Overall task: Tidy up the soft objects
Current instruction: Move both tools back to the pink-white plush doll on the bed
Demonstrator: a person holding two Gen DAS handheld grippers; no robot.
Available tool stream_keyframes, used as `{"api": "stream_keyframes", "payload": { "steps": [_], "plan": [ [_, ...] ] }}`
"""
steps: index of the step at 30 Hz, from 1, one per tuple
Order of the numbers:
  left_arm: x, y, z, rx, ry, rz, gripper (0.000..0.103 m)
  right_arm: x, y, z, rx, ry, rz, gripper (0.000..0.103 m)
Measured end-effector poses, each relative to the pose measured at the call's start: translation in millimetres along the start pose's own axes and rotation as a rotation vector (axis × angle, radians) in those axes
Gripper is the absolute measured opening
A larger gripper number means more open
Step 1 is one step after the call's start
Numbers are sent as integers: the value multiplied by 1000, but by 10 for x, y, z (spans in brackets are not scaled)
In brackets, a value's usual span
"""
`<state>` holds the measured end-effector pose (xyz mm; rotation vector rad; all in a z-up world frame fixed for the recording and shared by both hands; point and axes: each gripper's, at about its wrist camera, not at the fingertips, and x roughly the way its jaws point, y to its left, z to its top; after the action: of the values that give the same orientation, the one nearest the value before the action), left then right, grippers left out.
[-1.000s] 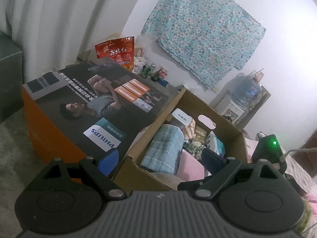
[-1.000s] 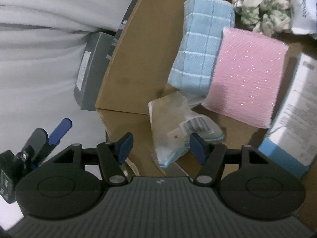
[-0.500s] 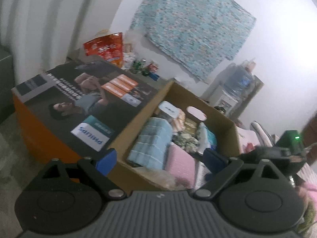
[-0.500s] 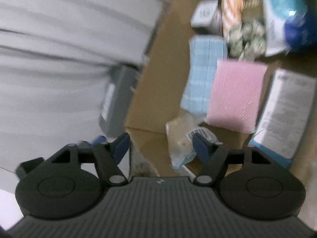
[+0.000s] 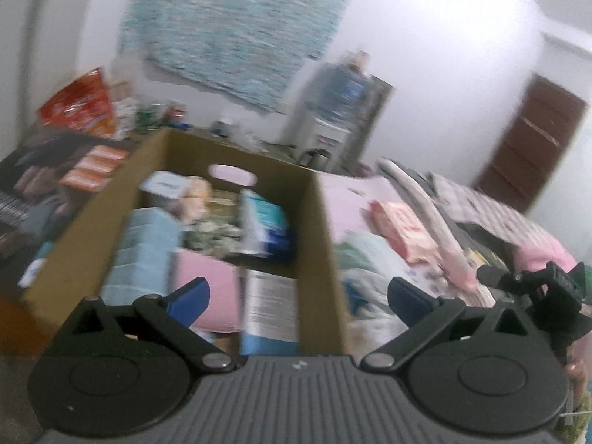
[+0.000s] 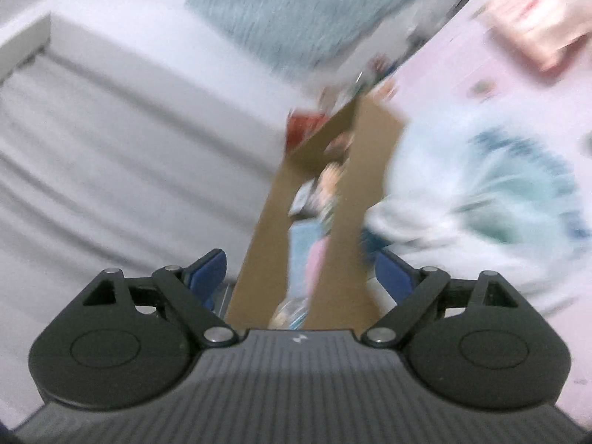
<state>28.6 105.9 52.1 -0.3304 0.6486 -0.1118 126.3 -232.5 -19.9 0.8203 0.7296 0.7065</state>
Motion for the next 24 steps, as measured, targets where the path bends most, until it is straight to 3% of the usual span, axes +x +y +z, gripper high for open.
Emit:
{"api": "stream_keyframes", "payload": {
  "steps": [6,11,16,24],
  "plan": [
    [348,-594,-81,145,65,-64,103,-782,-510,200,30,-248,-189,89],
    [648,-961,-208,196,120,-111,103,-1094,-1092,610,93,-394,-362,89],
    [921,-1320,-331,286,168,-122,103,-1032,-1685,1051,161,-426,-463,89],
    [1113,-1380,-338,261,207,-90,103,-686,-2295,1605,192,-407,-554,88]
  ]
}}
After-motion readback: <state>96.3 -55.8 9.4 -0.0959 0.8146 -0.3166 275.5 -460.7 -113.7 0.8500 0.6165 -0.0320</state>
